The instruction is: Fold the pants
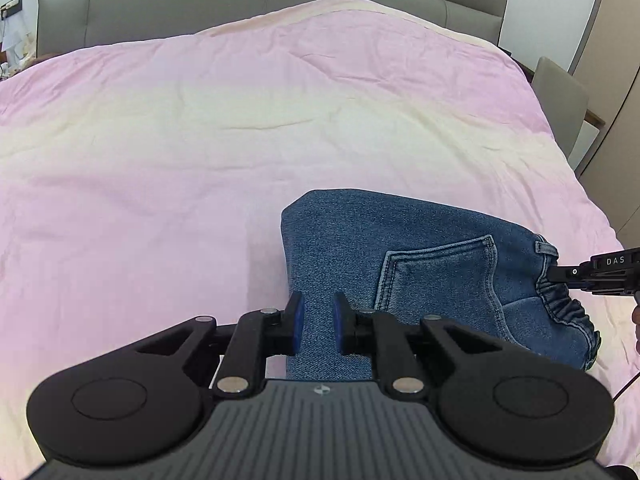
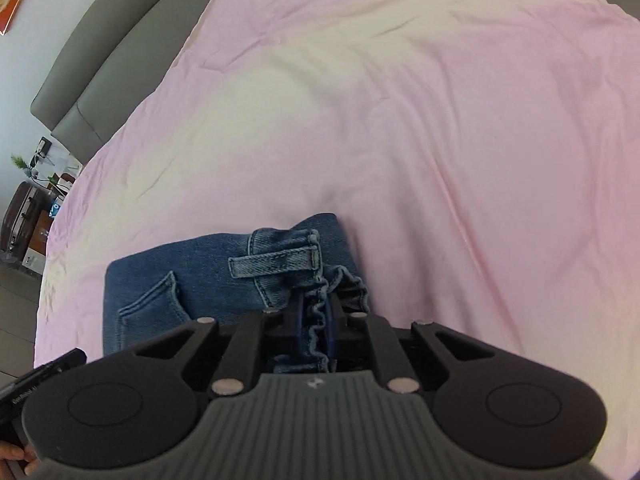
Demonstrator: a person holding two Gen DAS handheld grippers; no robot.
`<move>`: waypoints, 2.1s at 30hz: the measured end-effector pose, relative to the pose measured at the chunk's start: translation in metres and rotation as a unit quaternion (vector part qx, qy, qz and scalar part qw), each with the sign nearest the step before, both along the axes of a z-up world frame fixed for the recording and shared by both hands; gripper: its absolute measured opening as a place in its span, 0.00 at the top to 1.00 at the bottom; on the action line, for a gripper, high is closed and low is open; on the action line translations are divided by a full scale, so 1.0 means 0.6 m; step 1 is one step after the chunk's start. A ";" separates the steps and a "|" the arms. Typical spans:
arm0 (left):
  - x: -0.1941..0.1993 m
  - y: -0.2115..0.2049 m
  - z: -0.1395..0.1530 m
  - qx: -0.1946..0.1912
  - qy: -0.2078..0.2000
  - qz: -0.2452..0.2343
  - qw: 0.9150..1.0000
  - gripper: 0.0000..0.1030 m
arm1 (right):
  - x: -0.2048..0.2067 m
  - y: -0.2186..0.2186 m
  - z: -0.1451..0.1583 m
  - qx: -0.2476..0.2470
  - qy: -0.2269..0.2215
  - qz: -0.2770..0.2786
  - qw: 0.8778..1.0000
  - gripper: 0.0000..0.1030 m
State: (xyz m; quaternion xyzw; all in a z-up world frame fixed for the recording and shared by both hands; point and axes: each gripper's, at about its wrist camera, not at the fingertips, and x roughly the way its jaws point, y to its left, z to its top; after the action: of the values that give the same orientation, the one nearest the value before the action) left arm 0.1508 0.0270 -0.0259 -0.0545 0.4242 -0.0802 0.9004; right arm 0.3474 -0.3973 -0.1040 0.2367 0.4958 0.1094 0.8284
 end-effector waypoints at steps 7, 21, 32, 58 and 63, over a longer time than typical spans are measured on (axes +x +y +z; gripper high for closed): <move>0.012 0.003 0.016 -0.007 -0.019 -0.006 1.000 0.84 | -0.006 0.048 0.079 -0.106 -0.047 0.057 0.992 0.77; 0.134 -0.016 -0.036 -0.018 -0.009 -0.007 1.000 0.84 | 0.030 0.104 0.047 -0.162 -0.059 0.117 0.978 0.90; 0.188 0.010 -0.110 -0.055 0.077 0.036 0.995 0.94 | 0.052 0.117 0.002 -0.184 -0.050 0.136 0.972 0.90; -0.135 -0.029 -0.078 -0.019 0.071 -0.029 0.997 0.88 | -0.192 0.106 0.010 -0.197 -0.113 0.185 0.956 0.77; -0.129 -0.007 -0.100 -0.044 0.088 -0.016 0.995 0.94 | -0.185 0.097 -0.007 -0.180 -0.111 0.173 0.962 0.77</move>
State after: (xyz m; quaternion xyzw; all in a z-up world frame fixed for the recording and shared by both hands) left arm 0.0732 0.0230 -0.0856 -0.0940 0.4989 -0.1084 0.8547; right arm 0.2364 -0.3388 -0.1083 -0.0188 0.4457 0.1853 0.8756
